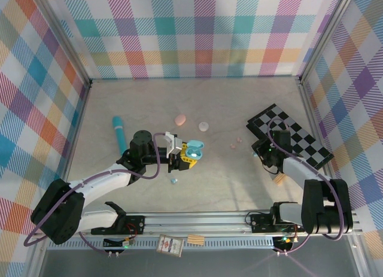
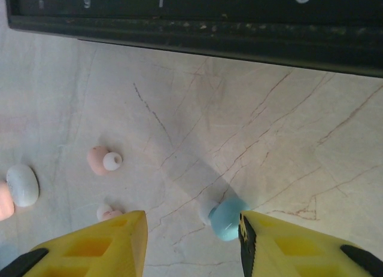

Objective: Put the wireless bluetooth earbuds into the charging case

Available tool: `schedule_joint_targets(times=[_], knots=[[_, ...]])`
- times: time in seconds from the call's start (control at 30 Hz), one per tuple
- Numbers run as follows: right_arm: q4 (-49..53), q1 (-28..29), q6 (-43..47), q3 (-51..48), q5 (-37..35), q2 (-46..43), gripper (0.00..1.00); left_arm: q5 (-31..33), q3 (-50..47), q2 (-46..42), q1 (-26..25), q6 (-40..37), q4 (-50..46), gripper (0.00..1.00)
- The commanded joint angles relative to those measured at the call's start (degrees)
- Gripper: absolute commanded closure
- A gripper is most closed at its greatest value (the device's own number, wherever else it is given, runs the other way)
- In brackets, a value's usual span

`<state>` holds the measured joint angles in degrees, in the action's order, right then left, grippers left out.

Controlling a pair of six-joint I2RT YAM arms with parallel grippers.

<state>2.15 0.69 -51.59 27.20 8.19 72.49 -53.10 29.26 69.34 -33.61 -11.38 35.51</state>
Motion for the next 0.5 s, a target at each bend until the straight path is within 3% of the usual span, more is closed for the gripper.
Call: schedule_joint_targets(times=[0.0, 0.47], knots=[[-2.6, -0.5, -0.5, -0.4, 1.5, 1.7, 0.55, -2.0, 0.3, -1.0, 0.4, -0.9, -0.1, 0.67], [-3.5, -0.5, 0.0, 0.0, 3.6, 5.2, 0.55, -2.2, 0.9, -0.6, 0.4, -1.3, -1.2, 0.67]])
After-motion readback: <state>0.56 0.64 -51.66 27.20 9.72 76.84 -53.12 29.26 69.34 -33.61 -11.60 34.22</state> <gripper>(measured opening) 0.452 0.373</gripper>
